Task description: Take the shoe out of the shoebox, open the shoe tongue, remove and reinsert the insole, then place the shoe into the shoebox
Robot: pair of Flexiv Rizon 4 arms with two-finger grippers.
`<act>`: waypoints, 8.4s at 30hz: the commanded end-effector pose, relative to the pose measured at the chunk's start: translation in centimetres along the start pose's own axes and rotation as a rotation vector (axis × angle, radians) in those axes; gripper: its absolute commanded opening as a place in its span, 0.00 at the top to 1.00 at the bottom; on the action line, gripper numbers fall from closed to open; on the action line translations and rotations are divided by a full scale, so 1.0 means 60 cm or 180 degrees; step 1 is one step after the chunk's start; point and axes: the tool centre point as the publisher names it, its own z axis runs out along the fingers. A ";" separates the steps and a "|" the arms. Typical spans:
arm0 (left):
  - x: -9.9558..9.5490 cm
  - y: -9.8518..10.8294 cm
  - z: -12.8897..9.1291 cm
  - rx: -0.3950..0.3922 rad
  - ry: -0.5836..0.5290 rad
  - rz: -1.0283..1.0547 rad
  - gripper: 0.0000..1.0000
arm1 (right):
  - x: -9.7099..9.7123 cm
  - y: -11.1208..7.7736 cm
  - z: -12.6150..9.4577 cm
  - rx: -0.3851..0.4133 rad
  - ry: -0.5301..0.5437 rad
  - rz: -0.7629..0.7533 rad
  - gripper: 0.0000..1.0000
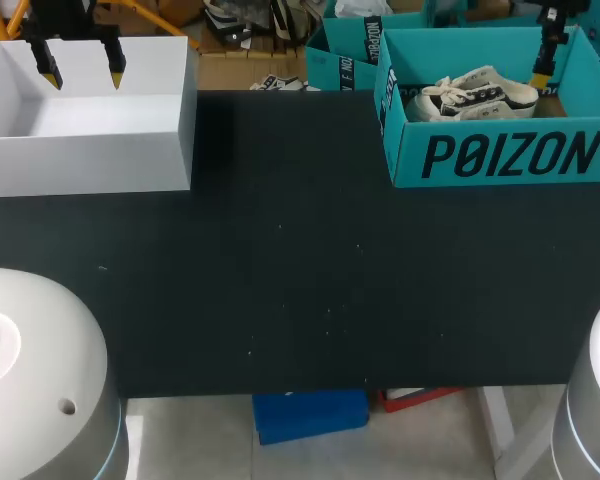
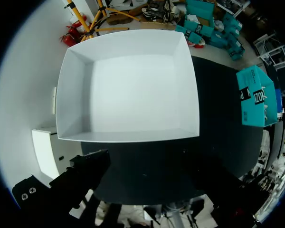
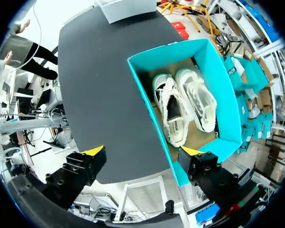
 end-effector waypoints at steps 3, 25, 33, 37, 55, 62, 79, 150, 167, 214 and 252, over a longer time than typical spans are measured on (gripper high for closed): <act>0.001 0.001 -0.002 -0.0005 -0.0008 -0.0004 0.00 | -0.006 0.001 -0.002 0.0109 0.0101 -0.1452 0.00; 0.001 0.001 -0.002 -0.0005 -0.0008 -0.0004 0.00 | -0.075 0.043 0.037 0.0081 0.0054 -0.1672 0.00; 0.001 0.001 -0.002 -0.0005 -0.0008 -0.0004 0.00 | -0.117 0.071 0.069 0.0065 -0.0044 -0.1634 0.00; 0.001 0.001 -0.002 -0.0005 -0.0008 -0.0004 0.00 | -0.141 0.084 0.087 0.0063 -0.0121 -0.1595 0.02; 0.001 0.001 -0.002 -0.0005 -0.0008 -0.0004 0.00 | -0.200 0.081 0.214 0.0092 -0.0166 -0.1450 0.55; 0.001 0.001 -0.002 -0.0005 -0.0008 -0.0004 0.00 | -0.227 0.085 0.252 0.0059 -0.0156 -0.1465 0.55; 0.001 0.001 -0.002 -0.0005 -0.0008 -0.0004 0.00 | -0.242 0.088 0.320 -0.0018 -0.0025 -0.1446 0.59; 0.001 0.001 -0.002 -0.0005 -0.0008 -0.0004 0.00 | -0.068 0.167 -0.026 0.0470 -0.0535 -0.1192 1.00; 0.001 0.001 -0.002 -0.0005 -0.0008 -0.0004 0.00 | 0.186 0.307 0.018 0.0244 -0.0775 -0.1058 1.00; 0.001 0.001 -0.002 -0.0005 -0.0008 -0.0004 0.00 | 0.376 0.604 0.364 -0.0246 -0.0364 -0.1136 1.00; 0.001 0.001 -0.002 -0.0005 -0.0008 -0.0004 0.00 | 0.359 0.546 0.257 -0.0614 -0.0202 -0.1281 0.00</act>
